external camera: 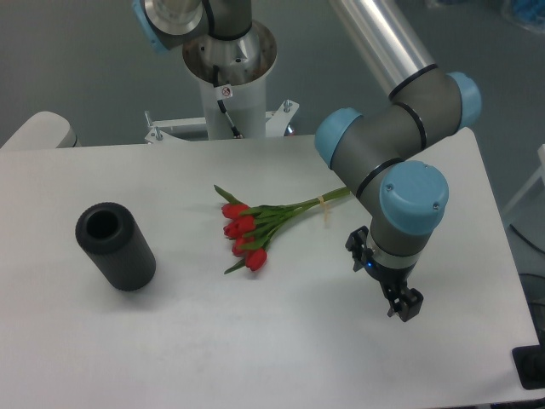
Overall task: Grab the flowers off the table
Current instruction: 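Move the open gripper over the stems of the red tulip bunch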
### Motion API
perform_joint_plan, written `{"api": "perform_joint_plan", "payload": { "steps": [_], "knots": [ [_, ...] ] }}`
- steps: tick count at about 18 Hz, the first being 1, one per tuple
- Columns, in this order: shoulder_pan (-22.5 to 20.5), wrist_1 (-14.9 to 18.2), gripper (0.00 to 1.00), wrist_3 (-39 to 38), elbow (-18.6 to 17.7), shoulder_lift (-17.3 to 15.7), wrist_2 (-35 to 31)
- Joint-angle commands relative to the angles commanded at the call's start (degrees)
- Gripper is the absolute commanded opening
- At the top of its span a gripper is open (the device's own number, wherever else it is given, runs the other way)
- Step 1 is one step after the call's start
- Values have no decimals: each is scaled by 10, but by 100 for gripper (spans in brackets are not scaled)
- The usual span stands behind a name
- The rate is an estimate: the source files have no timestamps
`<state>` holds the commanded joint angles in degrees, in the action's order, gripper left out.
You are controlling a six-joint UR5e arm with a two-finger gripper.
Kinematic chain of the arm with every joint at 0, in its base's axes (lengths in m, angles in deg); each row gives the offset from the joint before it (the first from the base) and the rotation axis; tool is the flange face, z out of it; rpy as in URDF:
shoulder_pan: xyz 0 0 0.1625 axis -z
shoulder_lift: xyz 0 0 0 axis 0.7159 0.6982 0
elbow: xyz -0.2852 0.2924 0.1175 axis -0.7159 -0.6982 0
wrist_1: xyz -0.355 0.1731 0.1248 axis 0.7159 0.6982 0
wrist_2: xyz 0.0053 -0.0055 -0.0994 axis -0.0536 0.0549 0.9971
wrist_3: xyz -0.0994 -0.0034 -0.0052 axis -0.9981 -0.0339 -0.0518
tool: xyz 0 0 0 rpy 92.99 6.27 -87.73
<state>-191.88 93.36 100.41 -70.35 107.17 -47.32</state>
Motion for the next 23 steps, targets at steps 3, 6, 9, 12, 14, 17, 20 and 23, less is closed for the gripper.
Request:
{"api": "perform_joint_plan", "payload": {
  "steps": [3,6,9,12,14,17,20,23],
  "knots": [
    [0,0,100,0,-5,-3,-1],
    [0,1,100,0,-8,-4,-1],
    [0,1,100,0,-11,-5,-1],
    [0,0,100,0,-34,-16,0],
    [0,0,100,0,-48,-24,5],
    [-3,-1,100,0,-76,-38,11],
    [-6,-3,100,4,-110,-59,11],
    [-7,-10,100,9,-160,-90,11]
  ]
}}
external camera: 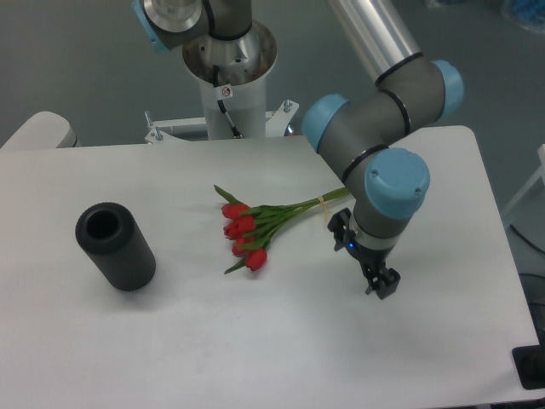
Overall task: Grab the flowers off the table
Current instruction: 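Move the open gripper over the stems of the red tulip bunch, then lower the gripper onto the tulip stems and close it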
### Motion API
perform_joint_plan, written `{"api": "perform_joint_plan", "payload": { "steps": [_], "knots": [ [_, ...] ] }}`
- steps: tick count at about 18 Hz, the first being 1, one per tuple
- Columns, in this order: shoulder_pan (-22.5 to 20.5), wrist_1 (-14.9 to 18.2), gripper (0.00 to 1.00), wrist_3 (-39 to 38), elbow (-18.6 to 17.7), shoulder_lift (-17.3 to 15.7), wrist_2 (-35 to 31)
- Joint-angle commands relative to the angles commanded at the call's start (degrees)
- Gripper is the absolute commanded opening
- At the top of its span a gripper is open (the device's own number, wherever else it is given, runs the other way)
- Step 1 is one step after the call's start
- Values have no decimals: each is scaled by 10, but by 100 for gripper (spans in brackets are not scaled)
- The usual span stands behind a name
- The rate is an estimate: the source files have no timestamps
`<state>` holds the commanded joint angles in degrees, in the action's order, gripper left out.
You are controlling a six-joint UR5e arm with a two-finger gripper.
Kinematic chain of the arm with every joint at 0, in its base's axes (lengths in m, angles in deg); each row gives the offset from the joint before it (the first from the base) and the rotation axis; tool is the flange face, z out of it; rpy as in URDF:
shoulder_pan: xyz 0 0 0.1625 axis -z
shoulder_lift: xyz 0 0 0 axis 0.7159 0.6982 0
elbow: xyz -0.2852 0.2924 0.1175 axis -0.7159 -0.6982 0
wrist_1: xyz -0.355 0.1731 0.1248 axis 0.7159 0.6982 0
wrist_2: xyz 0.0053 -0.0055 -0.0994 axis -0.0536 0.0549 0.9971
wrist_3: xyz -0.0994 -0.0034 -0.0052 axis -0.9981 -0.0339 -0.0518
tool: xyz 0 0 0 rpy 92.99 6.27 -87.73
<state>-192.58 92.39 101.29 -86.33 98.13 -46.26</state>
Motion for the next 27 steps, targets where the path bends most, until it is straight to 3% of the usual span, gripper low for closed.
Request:
{"api": "perform_joint_plan", "payload": {
  "steps": [4,10,18,27],
  "knots": [
    [-2,-4,100,5,-65,-30,-2],
    [-12,-55,100,25,-143,-53,-2],
    [-11,-58,100,26,-194,-73,-2],
    [-9,-119,100,18,-248,-77,0]
  ]
}}
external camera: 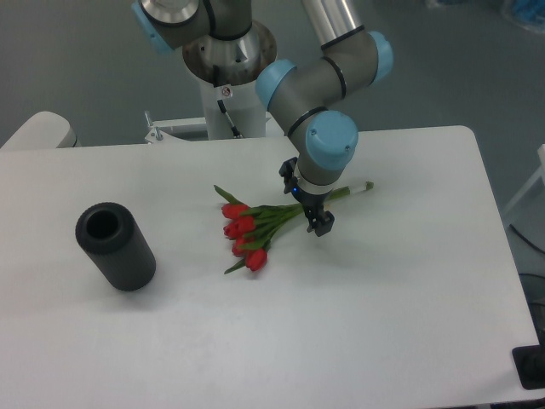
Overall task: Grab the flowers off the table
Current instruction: 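Lower the gripper onto the tulip stems and close it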
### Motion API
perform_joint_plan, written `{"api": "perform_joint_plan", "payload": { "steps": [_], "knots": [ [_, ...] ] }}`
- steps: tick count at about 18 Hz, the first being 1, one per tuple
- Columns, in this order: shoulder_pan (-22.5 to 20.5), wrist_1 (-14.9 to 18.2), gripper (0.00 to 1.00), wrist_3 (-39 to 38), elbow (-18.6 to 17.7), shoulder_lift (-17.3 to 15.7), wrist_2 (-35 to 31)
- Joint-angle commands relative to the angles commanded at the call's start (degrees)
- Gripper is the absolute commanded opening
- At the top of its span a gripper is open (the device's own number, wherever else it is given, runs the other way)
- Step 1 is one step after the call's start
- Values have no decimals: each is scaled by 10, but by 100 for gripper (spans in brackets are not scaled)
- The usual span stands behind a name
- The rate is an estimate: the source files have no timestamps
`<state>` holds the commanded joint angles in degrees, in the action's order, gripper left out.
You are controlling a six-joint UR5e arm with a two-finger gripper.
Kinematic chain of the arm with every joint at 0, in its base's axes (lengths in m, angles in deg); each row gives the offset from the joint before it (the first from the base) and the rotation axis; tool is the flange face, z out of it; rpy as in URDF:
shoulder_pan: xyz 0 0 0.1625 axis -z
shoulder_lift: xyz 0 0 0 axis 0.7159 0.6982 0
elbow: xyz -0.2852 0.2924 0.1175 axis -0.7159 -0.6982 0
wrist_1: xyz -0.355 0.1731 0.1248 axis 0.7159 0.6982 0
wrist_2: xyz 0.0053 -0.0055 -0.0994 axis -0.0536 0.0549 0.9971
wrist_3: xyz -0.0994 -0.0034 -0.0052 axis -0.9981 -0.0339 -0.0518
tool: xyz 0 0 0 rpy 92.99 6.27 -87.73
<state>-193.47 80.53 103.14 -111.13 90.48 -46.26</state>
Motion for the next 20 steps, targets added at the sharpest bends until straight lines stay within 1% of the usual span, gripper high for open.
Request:
{"api": "perform_joint_plan", "payload": {
  "steps": [2,5,6,7,8,9,11,12,13,14,15,20],
  "knots": [
    [0,-9,100,1,-12,0,0],
    [2,-35,100,0,-32,-3,0],
    [4,-41,95,0,-37,-3,0],
    [4,-43,87,-1,-39,-3,1],
    [4,-43,77,-2,-38,-3,1],
    [5,-43,65,-2,-38,-3,1],
    [5,-43,40,-3,-37,-3,1],
    [5,-43,30,-3,-36,-3,1],
    [5,-43,22,-3,-34,-3,1],
    [5,-43,17,-2,-33,-3,0],
    [5,-43,14,-2,-30,-4,0],
    [5,-41,13,-7,-4,-4,-1]
  ]
}}
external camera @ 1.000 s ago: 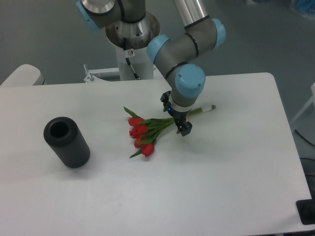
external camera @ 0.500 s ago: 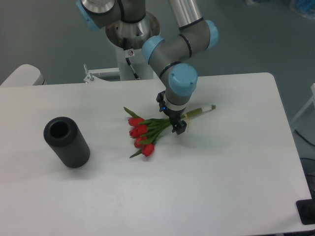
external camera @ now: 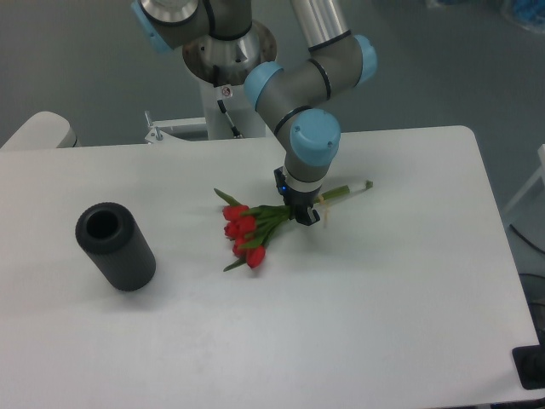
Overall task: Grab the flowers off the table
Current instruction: 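Lower the gripper onto the tulip stems and close it, then lift the grasped tulips off the table and carry them away from the vase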
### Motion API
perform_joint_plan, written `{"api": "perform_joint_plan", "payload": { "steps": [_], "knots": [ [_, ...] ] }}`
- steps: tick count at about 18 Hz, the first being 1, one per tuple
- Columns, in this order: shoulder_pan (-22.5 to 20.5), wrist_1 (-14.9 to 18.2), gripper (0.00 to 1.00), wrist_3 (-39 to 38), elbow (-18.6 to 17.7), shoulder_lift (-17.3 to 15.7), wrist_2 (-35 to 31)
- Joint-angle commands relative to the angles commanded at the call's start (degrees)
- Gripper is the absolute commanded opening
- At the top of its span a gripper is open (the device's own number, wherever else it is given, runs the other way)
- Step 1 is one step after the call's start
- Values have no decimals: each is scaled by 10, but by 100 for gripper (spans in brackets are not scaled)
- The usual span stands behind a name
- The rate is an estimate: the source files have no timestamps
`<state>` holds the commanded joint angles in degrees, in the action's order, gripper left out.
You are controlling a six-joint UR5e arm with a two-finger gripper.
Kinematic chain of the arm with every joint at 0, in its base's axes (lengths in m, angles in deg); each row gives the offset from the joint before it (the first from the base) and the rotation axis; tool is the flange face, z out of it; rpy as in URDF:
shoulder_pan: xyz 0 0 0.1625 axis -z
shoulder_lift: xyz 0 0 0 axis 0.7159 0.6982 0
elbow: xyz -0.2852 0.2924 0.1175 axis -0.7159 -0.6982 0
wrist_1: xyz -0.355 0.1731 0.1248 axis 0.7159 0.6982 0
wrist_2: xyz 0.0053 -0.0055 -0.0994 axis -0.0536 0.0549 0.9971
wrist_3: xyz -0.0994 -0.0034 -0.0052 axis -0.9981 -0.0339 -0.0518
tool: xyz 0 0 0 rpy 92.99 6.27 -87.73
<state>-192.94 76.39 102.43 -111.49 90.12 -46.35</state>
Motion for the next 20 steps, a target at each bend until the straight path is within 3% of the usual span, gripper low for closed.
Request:
{"api": "perform_joint_plan", "payload": {
  "steps": [11,20],
  "knots": [
    [-4,11,10,-1,105,10,-3],
    [3,97,10,-15,257,82,-6]
  ]
}}
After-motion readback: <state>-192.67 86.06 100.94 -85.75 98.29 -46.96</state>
